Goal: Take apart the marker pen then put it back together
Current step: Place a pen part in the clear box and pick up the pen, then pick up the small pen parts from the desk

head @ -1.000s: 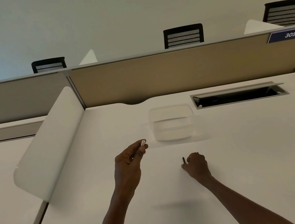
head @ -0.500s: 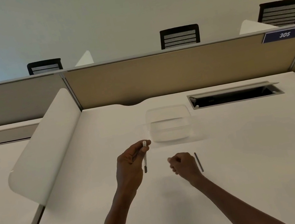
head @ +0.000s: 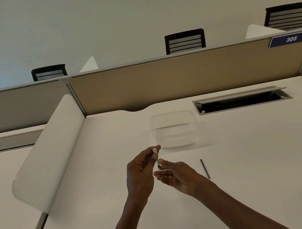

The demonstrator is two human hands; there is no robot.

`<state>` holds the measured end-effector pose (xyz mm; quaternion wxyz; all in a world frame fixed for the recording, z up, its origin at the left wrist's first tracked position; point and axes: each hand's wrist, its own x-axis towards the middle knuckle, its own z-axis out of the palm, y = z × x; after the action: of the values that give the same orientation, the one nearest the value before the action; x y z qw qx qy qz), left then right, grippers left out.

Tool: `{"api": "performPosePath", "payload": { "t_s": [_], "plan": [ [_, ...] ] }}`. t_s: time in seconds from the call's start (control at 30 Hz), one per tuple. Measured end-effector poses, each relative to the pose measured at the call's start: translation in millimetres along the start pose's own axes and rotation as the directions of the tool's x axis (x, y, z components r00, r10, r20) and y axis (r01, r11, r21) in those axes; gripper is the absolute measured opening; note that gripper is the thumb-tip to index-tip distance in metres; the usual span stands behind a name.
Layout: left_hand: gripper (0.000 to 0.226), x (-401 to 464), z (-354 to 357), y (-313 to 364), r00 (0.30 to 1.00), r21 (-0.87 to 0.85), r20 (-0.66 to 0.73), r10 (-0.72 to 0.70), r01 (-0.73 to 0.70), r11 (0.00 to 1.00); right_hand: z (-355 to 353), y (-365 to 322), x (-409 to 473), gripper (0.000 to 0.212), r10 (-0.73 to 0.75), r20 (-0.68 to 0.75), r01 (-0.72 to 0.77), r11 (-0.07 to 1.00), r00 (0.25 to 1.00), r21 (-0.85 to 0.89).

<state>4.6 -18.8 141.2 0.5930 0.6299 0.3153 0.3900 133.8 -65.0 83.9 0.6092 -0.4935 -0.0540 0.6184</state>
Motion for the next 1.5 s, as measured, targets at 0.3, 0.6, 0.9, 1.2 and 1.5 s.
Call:
{"api": "performPosePath", "payload": {
  "t_s": [0.3,0.6,0.9,1.2,1.5],
  "plan": [
    [0.023,2,3,-5,0.999,0.042,0.031,0.007,-0.008,0.999,1,-12,-2,0.010,0.073,0.066,-0.093,0.921,0.995,0.378],
    [0.035,10,-8,-43,0.999,0.330,-0.048,0.024,-0.007,0.944,-9,-26,0,0.012,0.046,-0.041,-0.024,0.901,0.998,0.433],
    [0.056,3,-58,-148,0.988,0.793,0.005,-0.152,0.088,0.603,-17,-27,4,0.008,0.009,-0.182,0.063,0.922,0.983,0.383],
    [0.072,-8,-72,-180,0.992,0.924,-0.003,-0.124,0.051,0.378,-25,-15,20,0.010,-0.040,-0.241,0.116,0.944,0.970,0.310],
    [0.078,-6,-72,-181,0.985,0.936,0.023,-0.171,0.039,0.349,-35,-4,36,0.022,-0.110,-0.325,0.185,0.959,0.939,0.212]
  ]
}}
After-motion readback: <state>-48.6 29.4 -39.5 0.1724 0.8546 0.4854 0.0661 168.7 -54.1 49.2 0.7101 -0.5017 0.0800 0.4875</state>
